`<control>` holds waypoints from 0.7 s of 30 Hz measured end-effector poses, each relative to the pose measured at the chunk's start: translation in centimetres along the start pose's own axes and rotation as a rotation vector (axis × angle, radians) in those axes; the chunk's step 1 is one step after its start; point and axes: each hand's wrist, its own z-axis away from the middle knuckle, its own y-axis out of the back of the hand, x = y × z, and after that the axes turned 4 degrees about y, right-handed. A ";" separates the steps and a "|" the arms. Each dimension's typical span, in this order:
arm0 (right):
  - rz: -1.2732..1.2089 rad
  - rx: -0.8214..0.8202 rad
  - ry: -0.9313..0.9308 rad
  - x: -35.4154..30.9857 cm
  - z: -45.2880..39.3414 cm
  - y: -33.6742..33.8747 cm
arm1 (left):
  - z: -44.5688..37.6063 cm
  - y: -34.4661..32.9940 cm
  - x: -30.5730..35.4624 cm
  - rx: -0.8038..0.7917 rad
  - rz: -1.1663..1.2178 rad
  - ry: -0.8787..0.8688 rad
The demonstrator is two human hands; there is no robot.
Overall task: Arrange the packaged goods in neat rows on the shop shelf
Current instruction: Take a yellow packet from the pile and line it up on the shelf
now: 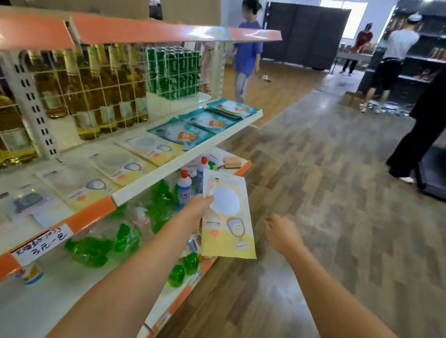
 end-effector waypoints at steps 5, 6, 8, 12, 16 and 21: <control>0.003 0.035 0.025 -2.4 -5.7 1.4 | -3.5 -0.2 3.2 -0.002 0.031 -0.019; -0.002 0.037 0.034 -2.9 -6.6 1.7 | -3.9 -0.2 3.9 -0.003 0.022 -0.019; -0.012 0.034 0.046 -3.7 -8.3 1.8 | -5.1 0.2 4.8 0.010 0.002 -0.021; -0.017 0.007 0.050 -4.8 -10.9 0.7 | -8.6 2.2 5.2 0.053 -0.005 -0.023; -0.018 -0.046 0.061 -6.1 -12.8 0.2 | -12.5 4.5 4.2 0.126 -0.007 0.029; -0.024 -0.083 0.176 -8.3 -17.7 0.4 | -12.0 5.7 6.7 0.199 0.091 0.010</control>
